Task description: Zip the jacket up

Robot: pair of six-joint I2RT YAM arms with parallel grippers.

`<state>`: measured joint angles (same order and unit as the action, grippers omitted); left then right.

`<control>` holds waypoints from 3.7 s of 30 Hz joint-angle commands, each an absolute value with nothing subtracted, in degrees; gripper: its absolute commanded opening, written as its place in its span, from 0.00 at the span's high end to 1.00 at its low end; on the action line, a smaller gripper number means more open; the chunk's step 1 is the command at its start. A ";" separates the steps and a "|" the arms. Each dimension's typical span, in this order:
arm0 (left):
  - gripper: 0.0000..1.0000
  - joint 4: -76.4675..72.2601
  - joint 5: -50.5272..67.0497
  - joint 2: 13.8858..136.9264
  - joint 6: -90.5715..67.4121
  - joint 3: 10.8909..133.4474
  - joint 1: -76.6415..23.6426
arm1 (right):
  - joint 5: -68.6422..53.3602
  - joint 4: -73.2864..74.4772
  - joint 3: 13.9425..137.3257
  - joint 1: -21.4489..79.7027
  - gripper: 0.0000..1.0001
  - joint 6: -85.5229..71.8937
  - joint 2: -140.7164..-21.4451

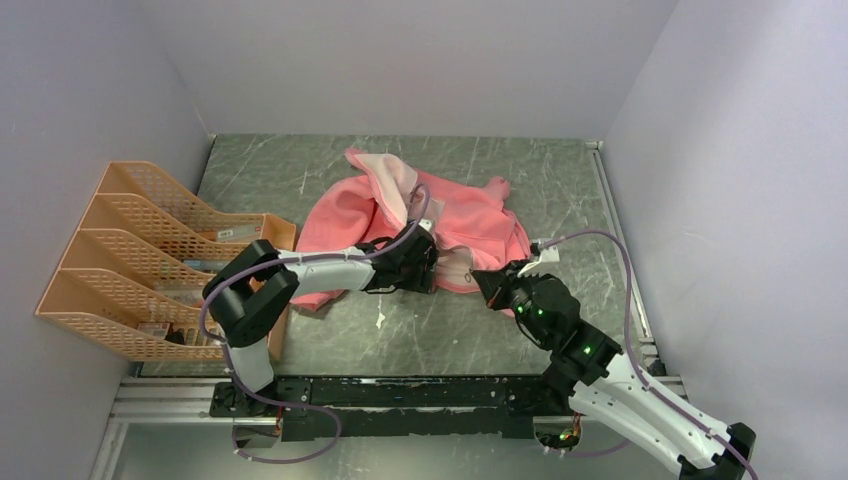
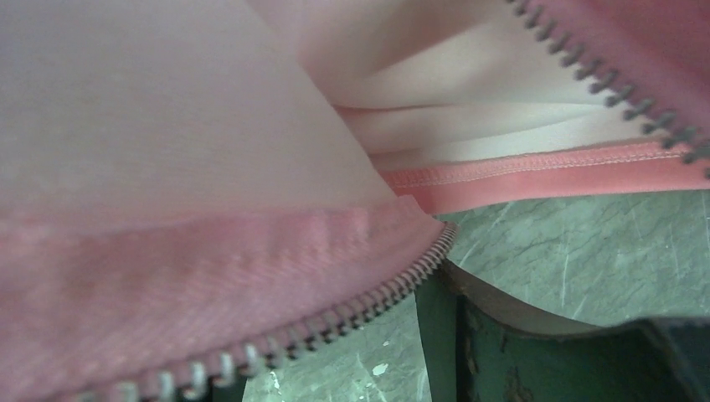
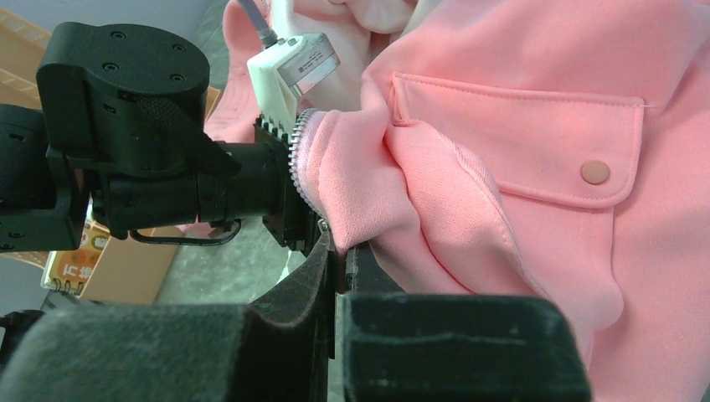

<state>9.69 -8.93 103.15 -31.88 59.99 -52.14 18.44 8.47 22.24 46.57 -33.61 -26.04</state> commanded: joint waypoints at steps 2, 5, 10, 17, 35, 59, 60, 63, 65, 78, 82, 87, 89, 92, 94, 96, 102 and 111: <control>0.32 9.93 -9.58 104.57 -30.81 62.59 -53.46 | 18.72 7.71 21.80 46.43 1.00 -33.84 -25.67; 0.32 10.37 -10.12 105.44 -30.61 63.27 -53.62 | 18.79 7.93 21.58 46.38 1.00 -33.90 -25.43; 0.33 11.95 -11.29 107.88 -30.32 65.27 -53.85 | 18.89 8.45 21.29 46.42 1.00 -33.93 -24.82; 0.37 15.08 -12.06 112.02 -30.15 67.66 -54.51 | 19.04 9.37 21.40 46.45 1.00 -34.00 -24.02; 0.92 15.40 -10.99 108.42 -32.74 61.85 -55.72 | 19.51 9.53 21.70 46.41 1.00 -34.06 -24.20; 0.92 1.44 6.20 73.69 -41.34 45.67 -41.79 | 4.45 -4.41 20.38 43.81 1.00 -36.78 -36.71; 0.92 0.59 6.82 71.46 -41.86 44.56 -41.01 | 1.78 -6.56 19.86 43.09 1.00 -37.80 -37.89; 0.92 -4.74 9.06 67.03 -43.84 41.07 -38.98 | -5.22 -13.89 18.33 41.39 1.00 -40.62 -41.79; 0.92 -8.72 11.50 64.57 -44.83 38.67 -37.94 | -8.79 -18.29 17.56 40.59 1.00 -42.14 -43.94; 0.92 -29.25 20.56 59.16 -50.08 28.29 -37.35 | -21.93 -42.75 14.87 40.34 1.00 -49.06 -54.66; 0.92 -33.63 22.94 58.44 -50.82 26.24 -37.35 | -22.09 -46.34 14.96 40.27 1.00 -50.17 -55.71; 0.92 -39.34 25.88 57.66 -51.68 24.21 -37.35 | -23.17 -52.89 14.49 40.34 1.00 -52.34 -58.06; 0.92 -40.87 27.07 57.58 -51.97 23.82 -37.33 | -23.99 -56.24 14.08 40.34 1.00 -53.52 -59.33; 0.92 -43.44 28.18 57.45 -52.29 22.84 -37.35 | -25.03 -60.92 13.37 40.36 1.00 -55.12 -60.92; 0.92 -44.00 28.29 57.39 -52.31 22.41 -37.35 | -25.99 -63.57 13.07 40.33 1.00 -56.04 -61.96; 0.92 -45.24 28.42 57.43 -52.57 21.87 -37.35 | -26.87 -66.60 12.65 40.34 1.00 -57.13 -63.06; 0.92 -49.15 30.76 58.76 -53.24 21.32 -37.35 | -28.28 -73.34 11.76 40.19 1.00 -59.72 -65.29; 0.92 -53.77 32.68 60.17 -54.64 20.28 -37.35 | -27.60 -72.12 11.90 40.23 1.00 -59.72 -64.48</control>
